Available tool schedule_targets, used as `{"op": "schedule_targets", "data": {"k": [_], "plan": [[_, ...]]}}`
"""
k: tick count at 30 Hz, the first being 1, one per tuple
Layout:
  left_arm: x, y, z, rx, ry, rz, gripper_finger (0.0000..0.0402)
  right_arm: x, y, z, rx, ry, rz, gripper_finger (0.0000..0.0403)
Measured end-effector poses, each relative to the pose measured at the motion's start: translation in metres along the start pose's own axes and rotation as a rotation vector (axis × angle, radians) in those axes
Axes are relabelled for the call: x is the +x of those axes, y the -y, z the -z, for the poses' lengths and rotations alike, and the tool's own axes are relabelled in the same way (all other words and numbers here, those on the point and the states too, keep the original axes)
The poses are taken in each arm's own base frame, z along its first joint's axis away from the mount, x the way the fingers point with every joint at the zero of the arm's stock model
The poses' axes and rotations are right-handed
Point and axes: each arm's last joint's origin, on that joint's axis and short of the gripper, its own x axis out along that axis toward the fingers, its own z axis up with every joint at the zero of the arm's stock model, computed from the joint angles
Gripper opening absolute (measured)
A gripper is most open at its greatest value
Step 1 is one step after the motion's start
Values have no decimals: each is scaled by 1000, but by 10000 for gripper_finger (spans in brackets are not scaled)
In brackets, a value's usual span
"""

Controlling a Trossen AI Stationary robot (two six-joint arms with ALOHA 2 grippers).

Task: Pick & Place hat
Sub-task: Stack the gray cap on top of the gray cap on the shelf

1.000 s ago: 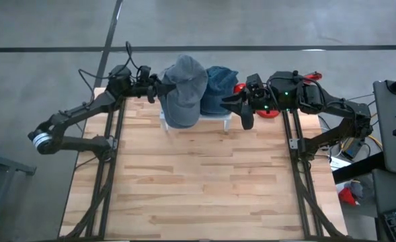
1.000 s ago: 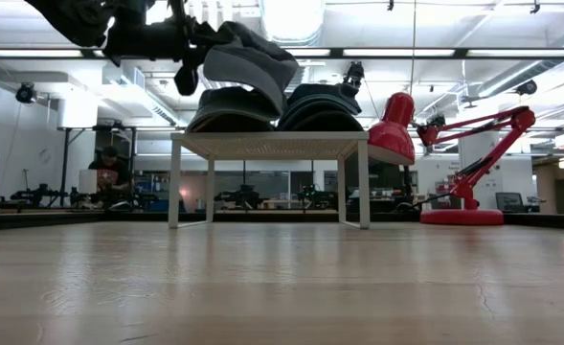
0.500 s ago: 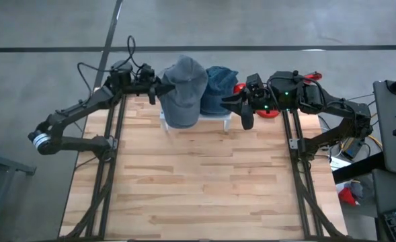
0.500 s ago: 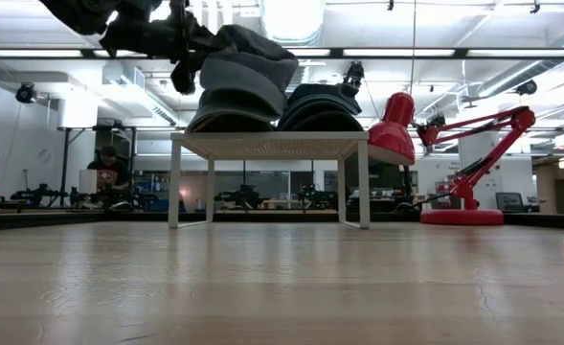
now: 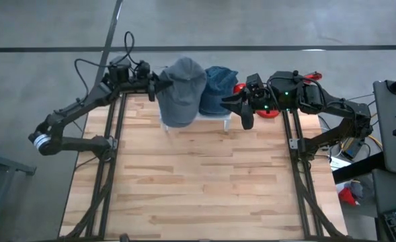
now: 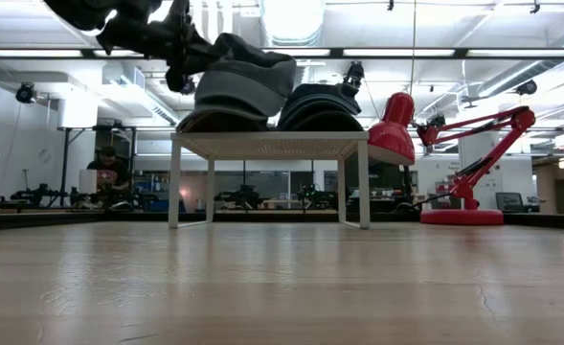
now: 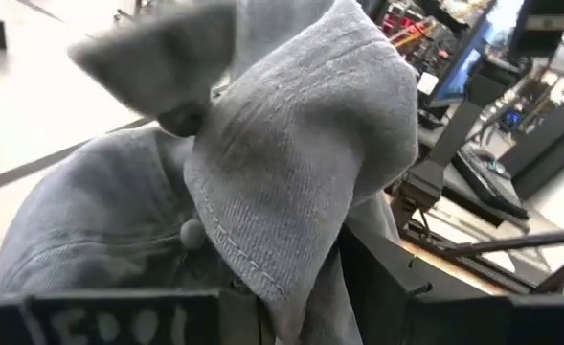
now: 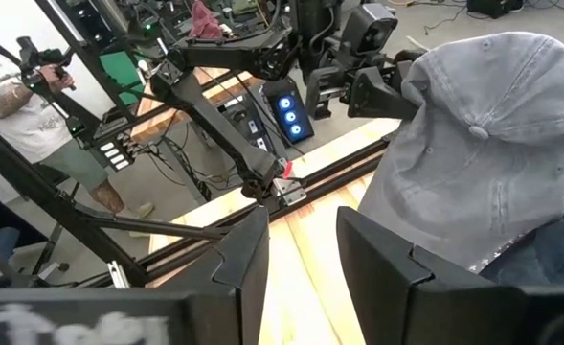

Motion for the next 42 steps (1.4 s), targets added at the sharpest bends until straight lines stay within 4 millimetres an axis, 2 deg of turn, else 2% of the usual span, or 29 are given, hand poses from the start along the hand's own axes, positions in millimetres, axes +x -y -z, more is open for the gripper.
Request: {"op": "schedule_targets", "data": {"k": [11,25,35,38,42], "plan": [[-1,-2,2,-38,-17,-10,108,0,0,0,0,2,-1,115],[1,5,0,134,-23,20,108,0,0,0,0,4,-1,113],[1,1,-1,116,-9,-93,108,0,-1,-2,1,22,-10,123],[1,2,-1,117,-5,-92,118,0,-1,-2,1,22,-10,121],[1,2,-1,116,-5,-92,157,0,-1,-2,1,22,-10,114]]}}
